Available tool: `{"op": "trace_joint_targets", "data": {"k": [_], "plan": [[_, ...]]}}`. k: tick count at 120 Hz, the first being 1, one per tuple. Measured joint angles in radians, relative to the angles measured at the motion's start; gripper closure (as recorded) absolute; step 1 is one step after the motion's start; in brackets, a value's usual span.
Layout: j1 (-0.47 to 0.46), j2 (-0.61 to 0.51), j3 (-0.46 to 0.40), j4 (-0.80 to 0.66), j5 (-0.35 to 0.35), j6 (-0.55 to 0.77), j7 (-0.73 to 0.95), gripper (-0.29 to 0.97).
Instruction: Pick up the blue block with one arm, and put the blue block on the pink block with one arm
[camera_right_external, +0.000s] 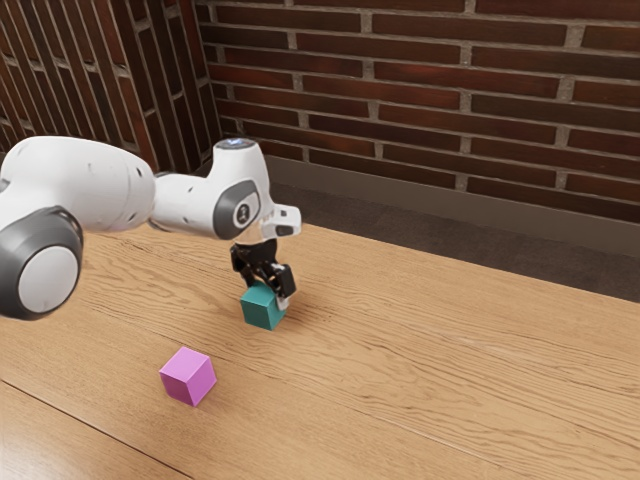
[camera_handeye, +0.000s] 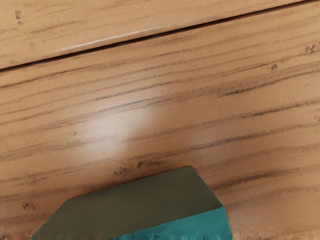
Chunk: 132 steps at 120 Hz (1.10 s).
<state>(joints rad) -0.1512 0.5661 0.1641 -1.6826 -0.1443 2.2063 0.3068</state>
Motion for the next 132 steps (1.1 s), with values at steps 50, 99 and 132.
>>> {"op": "trace_joint_targets", "data": {"k": [50,99,132], "plan": [[-0.007,-0.045,0.0,-0.07,-0.001,0.02,0.002,0.0],[-0.007,-0.044,0.003,-0.072,-0.012,0.025,0.0,0.12],[-0.007,-0.043,0.003,-0.071,-0.004,0.027,-0.016,0.34]]}}
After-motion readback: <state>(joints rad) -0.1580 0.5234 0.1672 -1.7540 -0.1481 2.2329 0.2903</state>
